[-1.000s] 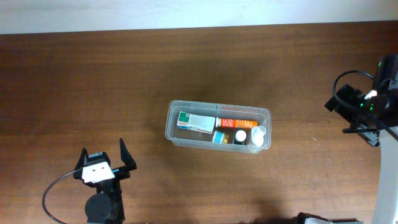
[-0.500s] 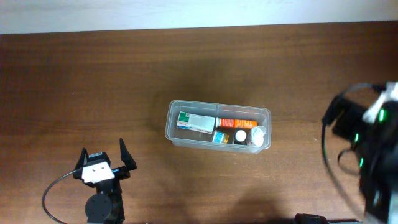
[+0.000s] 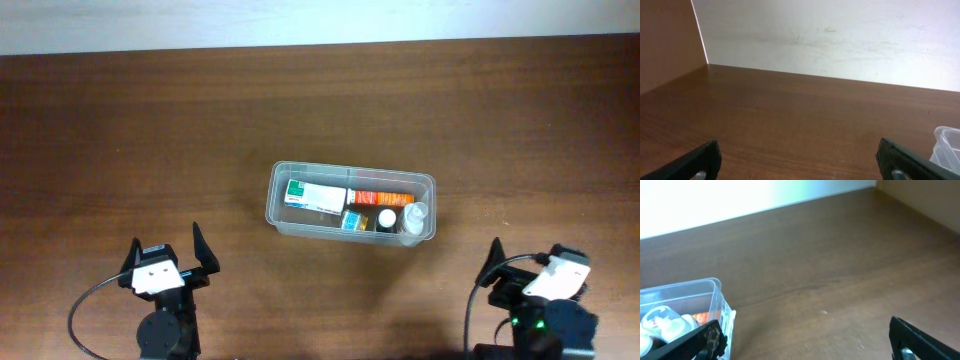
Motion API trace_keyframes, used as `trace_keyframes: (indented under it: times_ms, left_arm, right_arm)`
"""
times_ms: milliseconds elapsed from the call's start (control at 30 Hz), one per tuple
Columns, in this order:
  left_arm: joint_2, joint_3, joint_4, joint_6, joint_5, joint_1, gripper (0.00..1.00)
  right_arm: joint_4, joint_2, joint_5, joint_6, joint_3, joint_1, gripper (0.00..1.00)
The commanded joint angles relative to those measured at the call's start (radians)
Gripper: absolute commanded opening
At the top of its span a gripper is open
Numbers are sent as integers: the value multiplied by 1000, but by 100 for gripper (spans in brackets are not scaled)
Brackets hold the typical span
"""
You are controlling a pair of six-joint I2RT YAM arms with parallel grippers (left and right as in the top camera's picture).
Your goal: Pack container
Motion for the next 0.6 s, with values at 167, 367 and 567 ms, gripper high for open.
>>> trace_keyframes:
  times_ms: [167, 367, 567]
  left_arm:
    - [-8, -8, 3, 8, 7, 6, 100]
    - [-8, -8, 3, 8, 7, 6, 100]
    - [-8, -8, 3, 8, 7, 6, 100]
  right_arm:
    - [177, -46, -98, -10, -225, 6, 98]
    - [253, -47, -129, -12, -299, 6, 98]
    - [251, -46, -126, -11, -299, 6, 98]
